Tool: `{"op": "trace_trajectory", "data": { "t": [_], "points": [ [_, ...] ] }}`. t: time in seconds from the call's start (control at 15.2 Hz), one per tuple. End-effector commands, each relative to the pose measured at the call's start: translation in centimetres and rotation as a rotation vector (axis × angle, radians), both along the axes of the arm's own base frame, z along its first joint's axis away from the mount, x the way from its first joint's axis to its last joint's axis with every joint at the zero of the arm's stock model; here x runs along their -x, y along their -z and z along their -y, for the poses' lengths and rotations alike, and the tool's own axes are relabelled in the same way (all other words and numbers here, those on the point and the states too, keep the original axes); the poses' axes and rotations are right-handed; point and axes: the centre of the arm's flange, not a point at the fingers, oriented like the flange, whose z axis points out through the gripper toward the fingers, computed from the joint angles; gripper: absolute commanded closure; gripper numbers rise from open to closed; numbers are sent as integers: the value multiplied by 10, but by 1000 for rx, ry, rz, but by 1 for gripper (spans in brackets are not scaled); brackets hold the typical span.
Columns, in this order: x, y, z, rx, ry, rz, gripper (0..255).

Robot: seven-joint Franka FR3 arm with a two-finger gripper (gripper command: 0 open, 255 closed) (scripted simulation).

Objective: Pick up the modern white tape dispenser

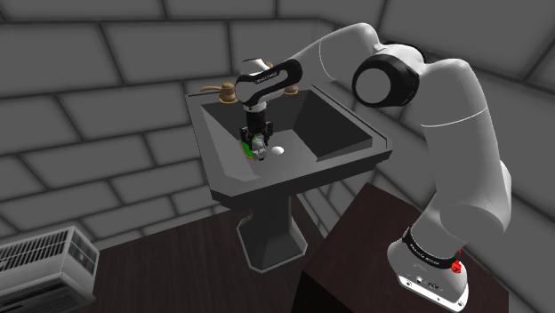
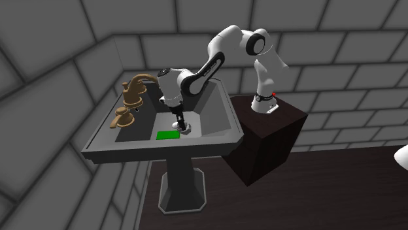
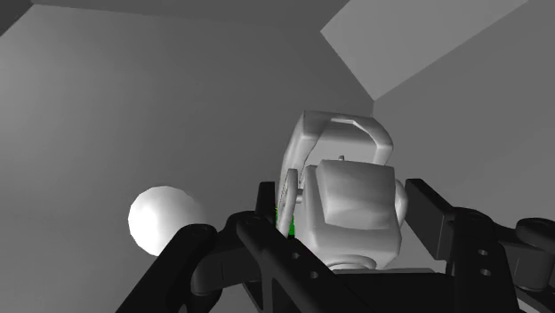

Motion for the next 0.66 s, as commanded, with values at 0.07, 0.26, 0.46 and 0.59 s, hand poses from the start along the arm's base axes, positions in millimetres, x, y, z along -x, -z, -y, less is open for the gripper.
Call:
{"op": "trace_trajectory", "data": {
  "t": [0.07, 0.26, 0.46, 0.59],
  "points": [
    [0, -16, 1, 0, 0, 0, 255],
    [0, -32, 1, 0, 0, 0, 255],
    [0, -48, 1, 0, 0, 0, 255],
    [0, -49, 1, 0, 0, 0, 255]
  ]
}}
